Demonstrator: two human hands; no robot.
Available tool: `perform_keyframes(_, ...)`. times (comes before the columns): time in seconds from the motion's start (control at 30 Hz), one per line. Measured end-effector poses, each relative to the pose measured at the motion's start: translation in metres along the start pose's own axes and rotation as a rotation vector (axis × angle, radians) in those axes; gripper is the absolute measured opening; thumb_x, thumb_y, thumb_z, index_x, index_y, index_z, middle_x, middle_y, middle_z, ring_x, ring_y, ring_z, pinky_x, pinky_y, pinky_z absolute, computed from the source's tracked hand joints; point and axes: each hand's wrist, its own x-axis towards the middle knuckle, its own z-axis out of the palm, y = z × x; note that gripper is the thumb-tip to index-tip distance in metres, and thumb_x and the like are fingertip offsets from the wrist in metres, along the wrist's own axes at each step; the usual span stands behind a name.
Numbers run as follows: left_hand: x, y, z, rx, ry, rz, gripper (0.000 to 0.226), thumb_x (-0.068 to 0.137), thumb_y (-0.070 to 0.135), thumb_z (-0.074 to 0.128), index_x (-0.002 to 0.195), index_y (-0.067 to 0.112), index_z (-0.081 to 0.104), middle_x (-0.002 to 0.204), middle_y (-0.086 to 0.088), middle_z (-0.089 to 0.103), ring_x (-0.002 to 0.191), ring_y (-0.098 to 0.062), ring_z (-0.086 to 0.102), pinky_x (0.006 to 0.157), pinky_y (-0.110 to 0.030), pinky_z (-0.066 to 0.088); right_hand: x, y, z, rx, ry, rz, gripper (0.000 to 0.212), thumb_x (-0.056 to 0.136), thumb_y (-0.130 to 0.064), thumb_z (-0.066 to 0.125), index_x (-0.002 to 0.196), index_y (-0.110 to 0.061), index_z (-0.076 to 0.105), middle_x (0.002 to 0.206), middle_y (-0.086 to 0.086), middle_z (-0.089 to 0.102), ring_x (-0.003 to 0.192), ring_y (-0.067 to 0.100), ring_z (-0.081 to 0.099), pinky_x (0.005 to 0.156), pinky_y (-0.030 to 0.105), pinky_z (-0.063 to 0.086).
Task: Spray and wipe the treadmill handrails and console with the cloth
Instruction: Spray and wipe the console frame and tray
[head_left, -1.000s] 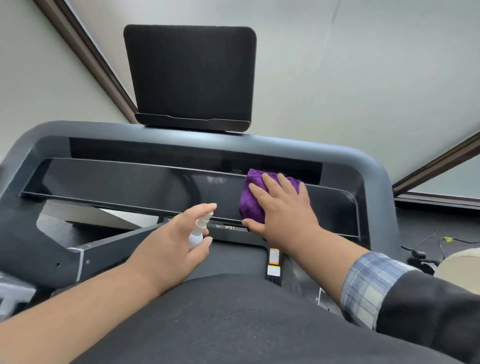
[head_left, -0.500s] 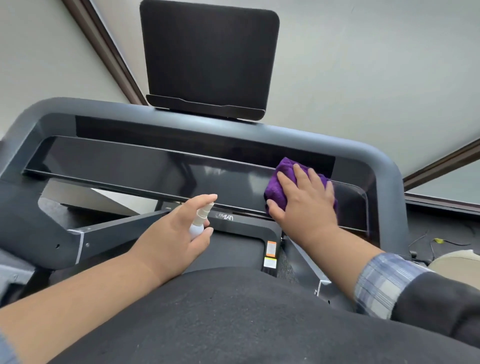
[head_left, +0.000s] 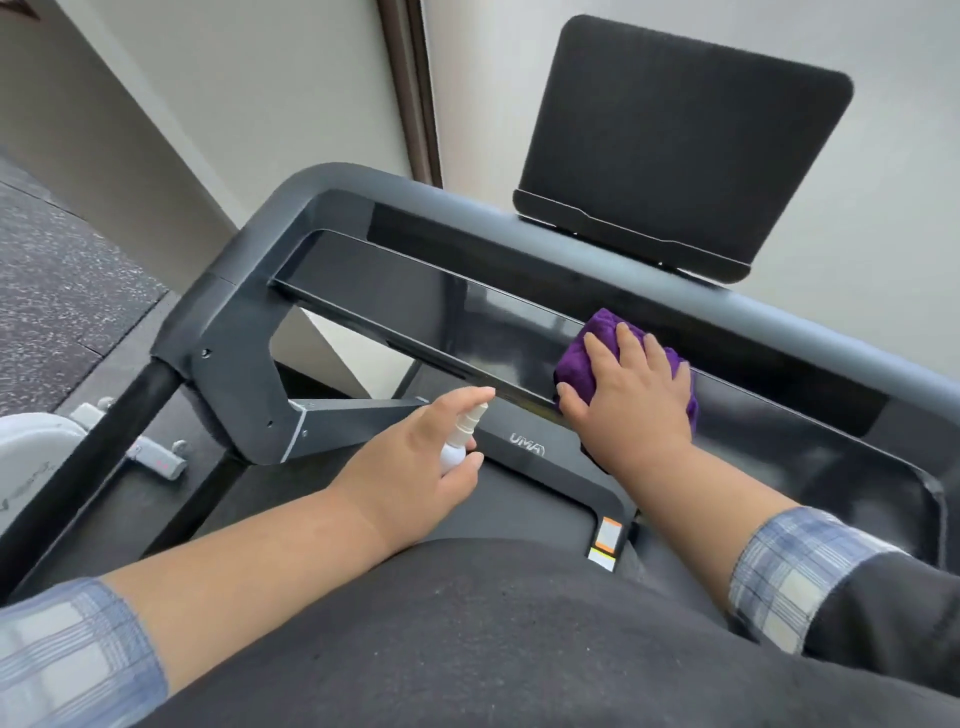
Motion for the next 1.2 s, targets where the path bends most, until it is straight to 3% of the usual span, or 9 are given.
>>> perform_keyframes(0.2, -0.021, -0.064, -0.057, -0.046, 0.071, -0.056, 0.071, 0.093, 0.034, 0.061, 0.123, 0.081, 0.017, 0.098, 0.03, 0.058, 0.096, 0.011, 0.051, 0.079, -0.007, 0.036, 0.03, -0.078, 0.0, -0.009, 0.004, -0.021, 0.078, 0.083, -0.072, 0.023, 0.151, -0.036, 0.031, 0.162, 0.004, 0.027, 0.147, 0.033, 0.021, 0.116, 0.061, 0.02)
perform_keyframes(0.33, -0.029, -0.099, -0.087, -0.078, 0.064, -0.091, 0.066, 0.094, 0.033, 0.061, 0.128, 0.072, 0.021, 0.099, 0.031, 0.056, 0.096, 0.009, 0.051, 0.079, -0.006, 0.037, 0.052, -0.13, 0.001, -0.013, 0.01, -0.019, 0.08, 0.082, -0.073, 0.023, 0.152, -0.035, 0.03, 0.163, 0.005, 0.025, 0.148, 0.032, 0.02, 0.116, 0.061, 0.019)
perform_keyframes(0.47, -0.041, -0.132, -0.11, -0.084, 0.065, -0.106, 0.065, 0.093, 0.034, 0.061, 0.132, 0.067, 0.02, 0.101, 0.025, 0.057, 0.092, -0.001, 0.056, 0.083, -0.018, 0.044, 0.067, -0.17, 0.003, -0.023, 0.033, -0.032, 0.08, 0.082, -0.072, 0.023, 0.152, -0.033, 0.031, 0.163, 0.004, 0.026, 0.147, 0.031, 0.022, 0.117, 0.059, 0.019)
perform_keyframes(0.57, -0.053, -0.153, -0.122, -0.096, 0.094, -0.125, 0.065, 0.093, 0.033, 0.062, 0.134, 0.065, 0.023, 0.101, 0.022, 0.059, 0.093, 0.002, 0.055, 0.078, -0.008, 0.039, 0.076, -0.193, 0.005, -0.035, 0.047, -0.045, 0.081, 0.081, -0.073, 0.021, 0.151, -0.033, 0.032, 0.162, 0.004, 0.027, 0.147, 0.031, 0.024, 0.117, 0.057, 0.02)
perform_keyframes(0.67, -0.063, -0.167, -0.13, -0.142, 0.123, -0.155, 0.065, 0.092, 0.034, 0.063, 0.131, 0.07, 0.025, 0.101, 0.021, 0.06, 0.092, 0.002, 0.056, 0.08, -0.015, 0.044, 0.084, -0.213, 0.005, -0.035, 0.046, -0.076, 0.081, 0.083, -0.074, 0.022, 0.151, -0.032, 0.032, 0.162, 0.004, 0.028, 0.146, 0.03, 0.025, 0.117, 0.054, 0.022)
perform_keyframes(0.87, -0.063, -0.179, -0.143, -0.17, 0.248, -0.225, 0.067, 0.092, 0.035, 0.062, 0.121, 0.08, 0.021, 0.1, 0.022, 0.061, 0.091, -0.002, 0.057, 0.08, -0.024, 0.048, 0.099, -0.25, 0.007, -0.111, 0.04, -0.262, 0.082, 0.084, -0.078, 0.041, 0.151, -0.031, 0.033, 0.16, 0.004, 0.031, 0.144, 0.03, 0.028, 0.115, 0.052, 0.026)
perform_keyframes(1.07, -0.041, -0.185, -0.171, -0.118, 0.447, -0.362, 0.061, 0.085, 0.043, 0.058, 0.119, 0.08, 0.023, 0.101, 0.026, 0.061, 0.093, 0.009, 0.055, 0.067, -0.004, 0.038, 0.119, -0.289, 0.005, -0.127, 0.054, -0.458, 0.081, 0.085, -0.073, 0.049, 0.152, -0.032, 0.031, 0.16, 0.001, 0.031, 0.142, 0.028, 0.03, 0.115, 0.052, 0.026)
perform_keyframes(1.2, -0.026, -0.178, -0.177, -0.113, 0.45, -0.396, 0.061, 0.085, 0.042, 0.06, 0.121, 0.078, 0.026, 0.101, 0.028, 0.061, 0.093, 0.015, 0.052, 0.065, -0.001, 0.038, 0.131, -0.307, -0.004, 0.028, 0.024, -0.57, 0.069, 0.088, -0.063, 0.052, 0.149, -0.031, 0.042, 0.157, -0.002, 0.039, 0.141, 0.026, 0.037, 0.115, 0.046, 0.03)
